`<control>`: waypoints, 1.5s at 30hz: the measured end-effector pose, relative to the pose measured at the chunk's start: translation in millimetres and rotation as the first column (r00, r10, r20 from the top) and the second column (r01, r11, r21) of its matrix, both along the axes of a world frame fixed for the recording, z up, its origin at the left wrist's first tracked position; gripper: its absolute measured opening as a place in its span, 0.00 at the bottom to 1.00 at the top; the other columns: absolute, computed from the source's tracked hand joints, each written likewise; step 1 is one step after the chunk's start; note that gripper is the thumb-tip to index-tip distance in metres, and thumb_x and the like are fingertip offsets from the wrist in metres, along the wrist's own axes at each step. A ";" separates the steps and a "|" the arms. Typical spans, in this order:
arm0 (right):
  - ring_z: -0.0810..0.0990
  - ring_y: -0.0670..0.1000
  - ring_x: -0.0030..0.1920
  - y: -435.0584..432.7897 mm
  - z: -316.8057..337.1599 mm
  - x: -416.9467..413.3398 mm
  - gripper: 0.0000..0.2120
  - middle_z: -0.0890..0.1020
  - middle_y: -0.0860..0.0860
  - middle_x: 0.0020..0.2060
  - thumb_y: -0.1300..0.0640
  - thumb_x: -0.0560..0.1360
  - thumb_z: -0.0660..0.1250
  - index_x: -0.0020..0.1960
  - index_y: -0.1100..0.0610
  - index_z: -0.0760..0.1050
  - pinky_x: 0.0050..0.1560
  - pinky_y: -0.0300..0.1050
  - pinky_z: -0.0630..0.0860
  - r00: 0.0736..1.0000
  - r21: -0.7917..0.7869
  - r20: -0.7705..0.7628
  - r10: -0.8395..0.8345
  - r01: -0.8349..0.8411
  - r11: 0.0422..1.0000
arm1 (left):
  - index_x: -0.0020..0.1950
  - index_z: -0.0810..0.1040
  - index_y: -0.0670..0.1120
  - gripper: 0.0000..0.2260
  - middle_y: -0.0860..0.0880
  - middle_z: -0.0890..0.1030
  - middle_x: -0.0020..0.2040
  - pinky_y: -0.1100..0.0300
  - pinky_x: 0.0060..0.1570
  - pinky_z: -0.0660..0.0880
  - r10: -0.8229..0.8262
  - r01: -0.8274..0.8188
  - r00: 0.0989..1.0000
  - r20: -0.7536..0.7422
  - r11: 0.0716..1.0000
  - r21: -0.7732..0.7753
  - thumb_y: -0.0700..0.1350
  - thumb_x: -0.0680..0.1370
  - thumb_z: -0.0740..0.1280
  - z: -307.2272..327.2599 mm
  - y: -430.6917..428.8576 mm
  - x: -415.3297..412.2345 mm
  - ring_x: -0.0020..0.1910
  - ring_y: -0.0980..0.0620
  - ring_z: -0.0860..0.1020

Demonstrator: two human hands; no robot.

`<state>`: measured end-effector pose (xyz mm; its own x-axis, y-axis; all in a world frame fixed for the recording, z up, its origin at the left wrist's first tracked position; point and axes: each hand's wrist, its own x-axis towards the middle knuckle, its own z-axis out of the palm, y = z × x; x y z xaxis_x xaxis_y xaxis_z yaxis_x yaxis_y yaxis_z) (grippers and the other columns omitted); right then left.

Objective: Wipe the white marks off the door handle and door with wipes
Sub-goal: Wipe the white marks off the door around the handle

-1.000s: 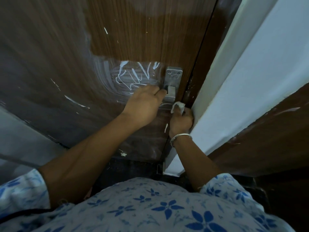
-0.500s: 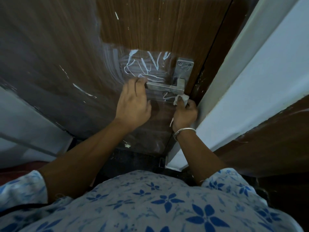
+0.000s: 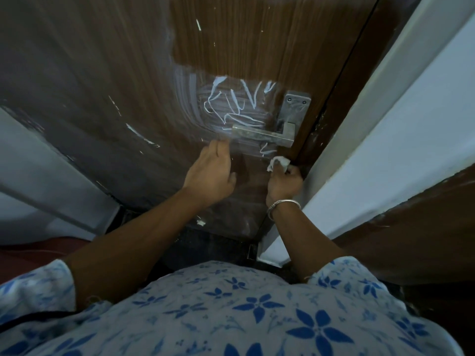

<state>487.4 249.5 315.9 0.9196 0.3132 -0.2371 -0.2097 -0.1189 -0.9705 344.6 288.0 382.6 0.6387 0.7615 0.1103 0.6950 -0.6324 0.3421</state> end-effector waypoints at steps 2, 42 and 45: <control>0.80 0.58 0.48 0.7 1.0 -1.6 0.10 0.82 0.62 0.50 0.60 0.74 0.69 0.52 0.66 0.78 0.51 0.50 0.77 1.000 -0.017 -0.012 0.005 -0.005 1.000 | 0.72 0.56 0.39 0.31 0.39 0.67 0.62 0.50 0.62 0.68 -0.011 0.011 1.000 -0.021 1.000 -0.019 0.44 0.74 0.67 -0.6 0.2 -3.3 0.62 0.41 0.67; 0.71 0.45 0.22 25.3 1.0 -24.9 0.06 0.77 0.55 0.30 0.63 0.75 0.67 0.45 0.66 0.77 0.20 0.32 0.65 0.972 0.114 -0.168 0.164 -0.147 0.983 | 0.74 0.54 0.41 0.36 0.41 0.62 0.72 0.50 0.67 0.68 0.009 0.045 0.982 0.191 0.960 -0.278 0.44 0.73 0.70 -40.5 22.4 -15.3 0.69 0.45 0.66; 0.72 0.42 0.21 31.0 6.3 -24.1 0.04 0.78 0.51 0.28 0.63 0.74 0.68 0.40 0.61 0.77 0.22 0.34 0.66 0.964 0.148 -0.157 0.215 -0.192 0.970 | 0.74 0.55 0.41 0.35 0.41 0.63 0.71 0.49 0.67 0.67 0.030 0.033 0.978 0.205 0.955 -0.296 0.43 0.73 0.70 -44.2 25.9 -17.0 0.69 0.44 0.66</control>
